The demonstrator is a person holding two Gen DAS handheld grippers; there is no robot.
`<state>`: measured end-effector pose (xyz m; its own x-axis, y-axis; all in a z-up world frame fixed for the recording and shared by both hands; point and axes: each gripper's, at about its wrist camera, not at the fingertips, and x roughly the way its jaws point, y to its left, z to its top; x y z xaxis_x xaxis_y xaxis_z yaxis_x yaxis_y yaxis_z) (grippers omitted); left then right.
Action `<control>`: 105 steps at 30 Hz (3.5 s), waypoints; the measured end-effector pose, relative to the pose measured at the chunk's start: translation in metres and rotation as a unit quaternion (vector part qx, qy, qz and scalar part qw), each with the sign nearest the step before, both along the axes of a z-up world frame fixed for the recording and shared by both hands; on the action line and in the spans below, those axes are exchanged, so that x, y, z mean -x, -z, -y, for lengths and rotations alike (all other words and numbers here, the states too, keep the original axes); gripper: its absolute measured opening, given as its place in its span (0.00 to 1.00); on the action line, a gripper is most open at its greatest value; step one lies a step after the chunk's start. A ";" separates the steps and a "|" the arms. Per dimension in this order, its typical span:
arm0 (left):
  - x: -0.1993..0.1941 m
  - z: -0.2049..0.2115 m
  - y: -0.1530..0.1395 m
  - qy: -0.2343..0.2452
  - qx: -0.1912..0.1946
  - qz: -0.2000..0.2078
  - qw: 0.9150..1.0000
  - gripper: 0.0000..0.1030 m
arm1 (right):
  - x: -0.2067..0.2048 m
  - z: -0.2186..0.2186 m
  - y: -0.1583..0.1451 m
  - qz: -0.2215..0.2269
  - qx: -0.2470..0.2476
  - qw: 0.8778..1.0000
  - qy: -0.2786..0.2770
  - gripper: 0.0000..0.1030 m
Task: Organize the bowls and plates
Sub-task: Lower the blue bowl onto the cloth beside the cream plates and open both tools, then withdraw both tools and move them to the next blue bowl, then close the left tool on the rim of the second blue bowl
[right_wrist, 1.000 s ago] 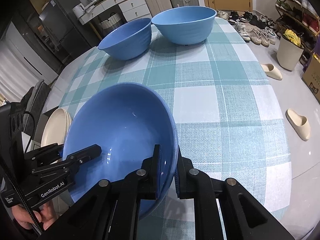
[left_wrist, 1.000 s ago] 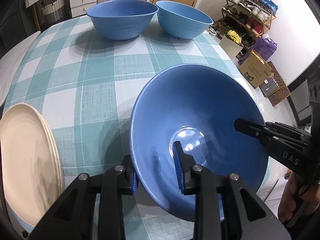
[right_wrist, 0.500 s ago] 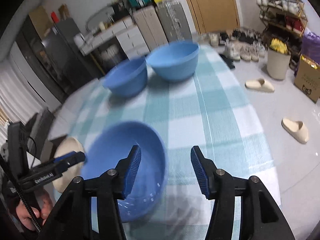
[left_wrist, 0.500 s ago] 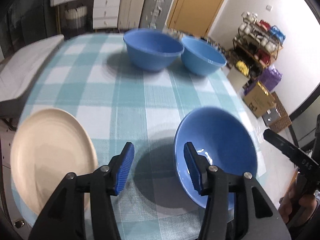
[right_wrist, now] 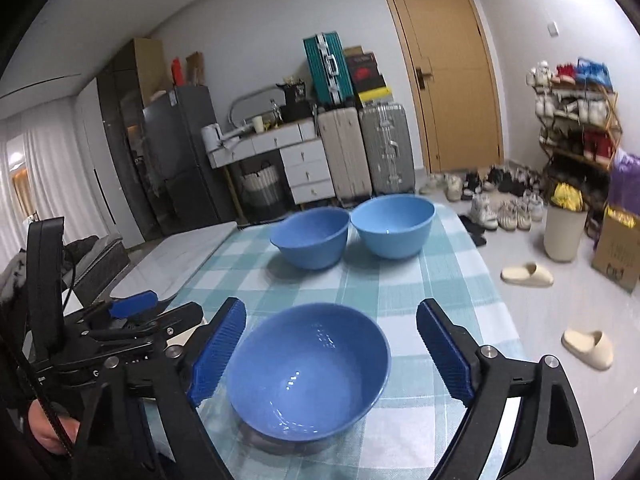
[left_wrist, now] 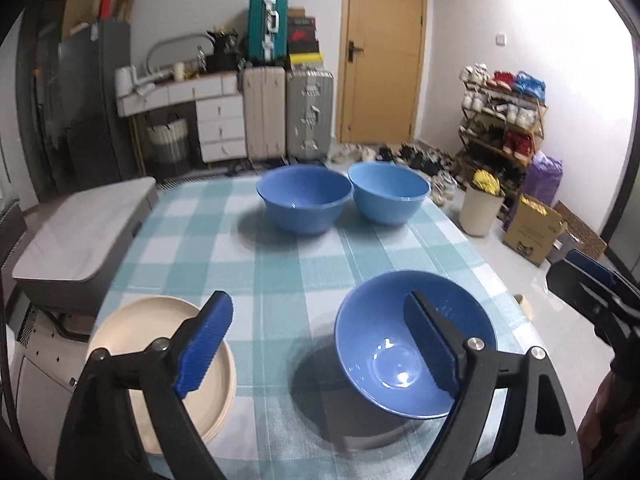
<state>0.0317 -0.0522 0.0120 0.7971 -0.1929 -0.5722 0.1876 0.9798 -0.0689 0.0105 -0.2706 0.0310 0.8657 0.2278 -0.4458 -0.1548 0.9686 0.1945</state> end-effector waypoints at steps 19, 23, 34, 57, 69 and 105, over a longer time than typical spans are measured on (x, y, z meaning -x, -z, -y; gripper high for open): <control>0.025 0.000 -0.006 -0.010 -0.003 0.055 0.998 1.00 | 0.021 -0.021 0.020 0.036 0.049 0.998 0.020 0.99; 0.022 -0.001 -0.004 -0.008 0.001 0.046 0.999 1.00 | 0.017 -0.020 0.020 0.029 0.039 0.999 0.018 0.99; 0.001 -0.011 0.001 -0.021 -0.007 0.013 1.000 1.00 | 0.003 -0.023 0.004 0.049 0.046 0.998 0.016 0.99; -0.133 -0.036 -0.005 -0.055 -0.024 -0.092 0.994 1.00 | -0.105 -0.035 -0.065 0.017 -0.006 0.995 -0.095 0.99; -0.253 -0.044 0.023 -0.044 -0.056 -0.142 0.987 1.00 | -0.225 -0.063 -0.123 -0.016 0.064 0.993 -0.098 0.99; -0.368 -0.009 0.100 0.052 -0.095 -0.277 0.955 0.22 | -0.385 -0.076 0.025 -0.223 0.031 0.965 -0.132 0.99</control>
